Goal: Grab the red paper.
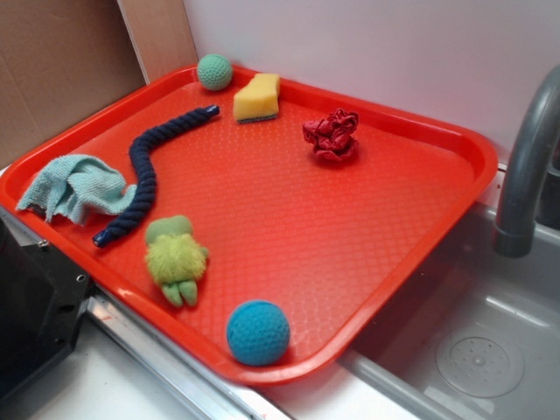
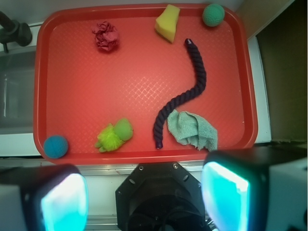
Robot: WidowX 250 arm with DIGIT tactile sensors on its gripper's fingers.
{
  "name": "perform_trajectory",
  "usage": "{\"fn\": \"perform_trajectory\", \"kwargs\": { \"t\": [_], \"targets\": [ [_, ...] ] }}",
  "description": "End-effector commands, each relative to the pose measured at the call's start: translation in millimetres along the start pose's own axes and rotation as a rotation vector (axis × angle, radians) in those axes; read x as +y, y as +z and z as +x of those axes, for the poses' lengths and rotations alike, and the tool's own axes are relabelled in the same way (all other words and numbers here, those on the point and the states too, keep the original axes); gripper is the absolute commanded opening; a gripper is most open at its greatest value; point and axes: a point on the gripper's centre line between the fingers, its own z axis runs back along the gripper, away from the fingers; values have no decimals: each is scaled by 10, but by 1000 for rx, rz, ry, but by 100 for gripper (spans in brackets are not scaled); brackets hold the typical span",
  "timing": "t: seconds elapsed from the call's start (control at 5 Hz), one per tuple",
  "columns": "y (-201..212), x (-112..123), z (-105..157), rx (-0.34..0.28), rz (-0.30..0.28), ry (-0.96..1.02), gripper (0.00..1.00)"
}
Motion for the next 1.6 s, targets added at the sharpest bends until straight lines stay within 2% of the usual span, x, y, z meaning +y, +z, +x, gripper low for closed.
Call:
{"fn": "perform_trajectory", "kwargs": {
  "t": [0.0, 0.2, 0.4, 0.6, 0.8, 1.0, 1.4],
  "targets": [
    [0, 0, 0, 0, 0, 0, 100],
    [-542, -114, 284, -39, -1, -137, 100],
    [-1021, -238, 714, -68, 30, -160, 100],
    [-1270, -474, 1098, -118, 2, -227, 100],
    [-1476, -621, 1408, -108, 10, -237, 100],
    [-1737, -719, 1650, -107, 30, -250, 100],
    [-1979, -589, 1798, -104, 23, -238, 100]
  ]
}}
